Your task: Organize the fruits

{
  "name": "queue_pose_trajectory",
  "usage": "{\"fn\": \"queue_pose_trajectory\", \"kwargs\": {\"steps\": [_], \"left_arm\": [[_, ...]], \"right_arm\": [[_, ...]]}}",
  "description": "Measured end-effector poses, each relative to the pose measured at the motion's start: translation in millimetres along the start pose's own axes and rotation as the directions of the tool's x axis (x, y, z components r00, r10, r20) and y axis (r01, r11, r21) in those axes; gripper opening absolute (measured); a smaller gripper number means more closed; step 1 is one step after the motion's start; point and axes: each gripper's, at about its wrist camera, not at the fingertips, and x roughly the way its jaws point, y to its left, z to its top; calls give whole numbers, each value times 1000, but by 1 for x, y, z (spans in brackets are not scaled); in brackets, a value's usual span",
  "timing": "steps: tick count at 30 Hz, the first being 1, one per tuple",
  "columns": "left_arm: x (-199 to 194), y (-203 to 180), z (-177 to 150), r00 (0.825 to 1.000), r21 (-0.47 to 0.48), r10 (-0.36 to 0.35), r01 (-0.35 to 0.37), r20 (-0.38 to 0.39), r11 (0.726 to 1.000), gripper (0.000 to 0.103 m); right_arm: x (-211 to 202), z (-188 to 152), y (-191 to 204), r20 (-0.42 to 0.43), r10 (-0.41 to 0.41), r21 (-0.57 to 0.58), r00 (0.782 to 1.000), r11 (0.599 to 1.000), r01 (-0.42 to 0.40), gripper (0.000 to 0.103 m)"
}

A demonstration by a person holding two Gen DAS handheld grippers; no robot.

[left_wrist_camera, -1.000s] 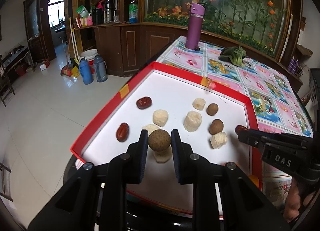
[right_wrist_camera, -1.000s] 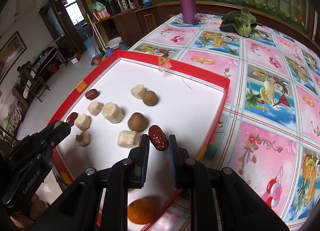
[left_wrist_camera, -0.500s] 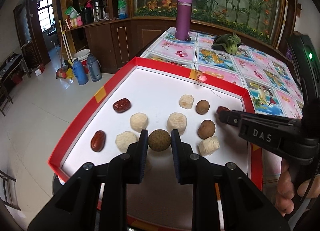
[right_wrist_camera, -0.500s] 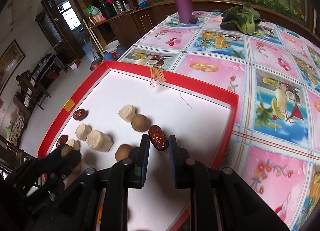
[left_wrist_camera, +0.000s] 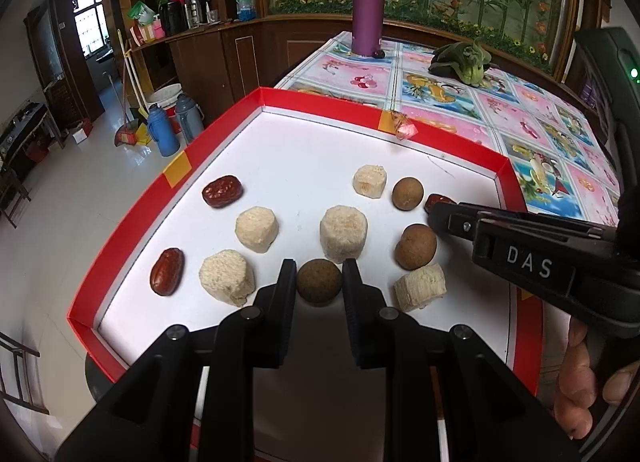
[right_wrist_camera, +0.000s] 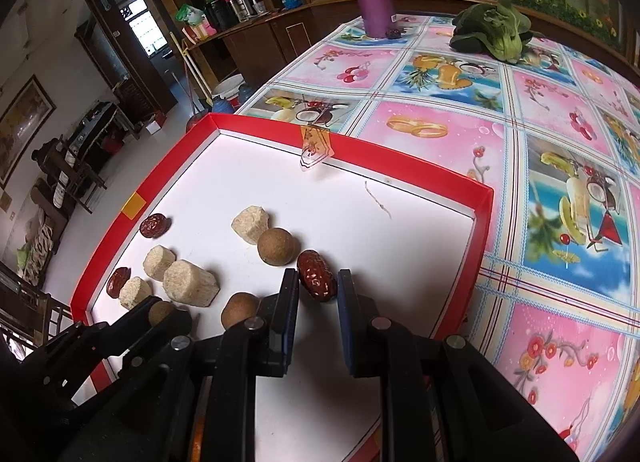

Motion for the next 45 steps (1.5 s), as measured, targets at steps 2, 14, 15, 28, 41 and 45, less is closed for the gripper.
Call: {"fn": "queue_pose_trajectory", "kwargs": {"steps": [2, 14, 15, 28, 41, 45], "left_arm": [[2, -1, 1, 1000, 1, 5, -5, -4, 1000, 25], [-7, 0, 3, 999, -20, 40, -40, 4, 999, 53], [-12, 0, 3, 998, -17, 51, -51, 21, 999, 55], [-123, 6, -4, 954, -47, 133, -125, 268, 991, 96], [-207, 14, -38, 904, -126, 195, -158, 379, 979, 103], [-224, 15, -49, 900, -137, 188, -145, 394, 980, 103]], "right_arm": [[1, 1, 1, -7, 2, -6, 1000, 1000, -2, 19], [-38, 0, 5, 59, 60, -39, 996, 998, -58, 45], [-46, -2, 6, 78, 57, -43, 995, 998, -53, 48], [-157, -48, 27, 309, 4, -96, 951, 995, 27, 65], [-235, -115, 28, 495, -61, -42, 867, 995, 94, 85], [-250, -129, 30, 521, -70, -29, 851, 995, 99, 85]]}}
